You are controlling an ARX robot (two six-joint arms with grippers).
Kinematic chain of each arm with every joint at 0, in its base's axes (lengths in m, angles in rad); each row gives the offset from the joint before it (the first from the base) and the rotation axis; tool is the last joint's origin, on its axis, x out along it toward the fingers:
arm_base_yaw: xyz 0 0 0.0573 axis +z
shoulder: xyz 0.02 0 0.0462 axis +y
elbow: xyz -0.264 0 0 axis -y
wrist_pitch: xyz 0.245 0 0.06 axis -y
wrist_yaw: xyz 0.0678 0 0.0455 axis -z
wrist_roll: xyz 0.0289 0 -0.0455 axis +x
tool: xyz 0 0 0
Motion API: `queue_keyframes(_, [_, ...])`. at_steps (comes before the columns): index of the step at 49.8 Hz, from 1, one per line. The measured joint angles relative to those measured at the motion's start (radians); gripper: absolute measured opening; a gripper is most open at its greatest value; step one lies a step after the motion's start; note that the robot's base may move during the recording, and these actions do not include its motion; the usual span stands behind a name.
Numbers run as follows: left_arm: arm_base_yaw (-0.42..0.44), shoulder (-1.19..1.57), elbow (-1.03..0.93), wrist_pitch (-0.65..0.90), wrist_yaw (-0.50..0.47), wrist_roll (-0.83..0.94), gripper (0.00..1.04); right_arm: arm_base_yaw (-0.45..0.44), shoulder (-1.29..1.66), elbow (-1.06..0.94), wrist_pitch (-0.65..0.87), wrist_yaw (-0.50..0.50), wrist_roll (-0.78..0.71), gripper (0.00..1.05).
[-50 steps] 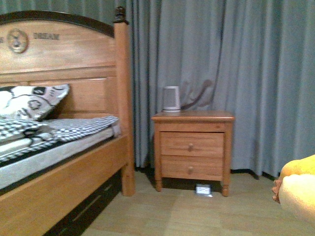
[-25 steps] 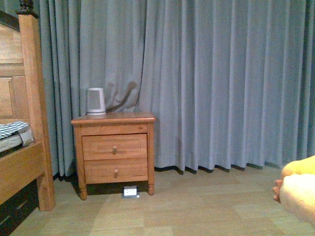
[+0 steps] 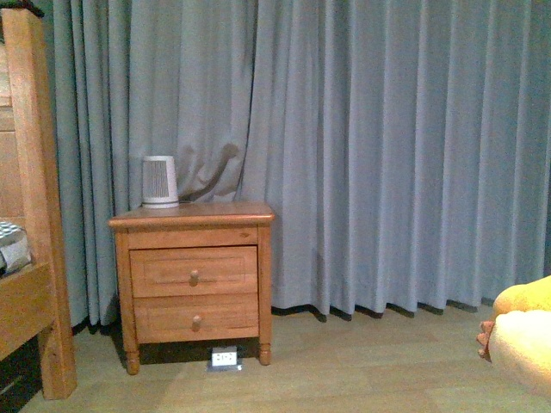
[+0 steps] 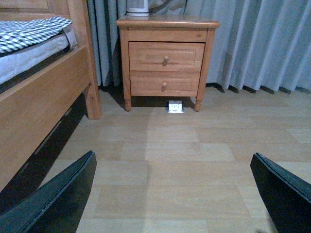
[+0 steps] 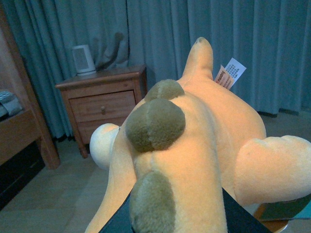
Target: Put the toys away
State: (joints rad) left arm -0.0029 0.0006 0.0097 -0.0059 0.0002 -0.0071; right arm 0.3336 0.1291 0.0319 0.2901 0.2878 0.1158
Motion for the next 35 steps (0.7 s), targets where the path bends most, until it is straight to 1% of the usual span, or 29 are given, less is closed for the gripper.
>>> queue_keyframes(35, [0.0,0.0,0.0,0.0,0.001,0.0,0.99,0.0,0.0,0.0,0.0,0.0,0.0,0.19])
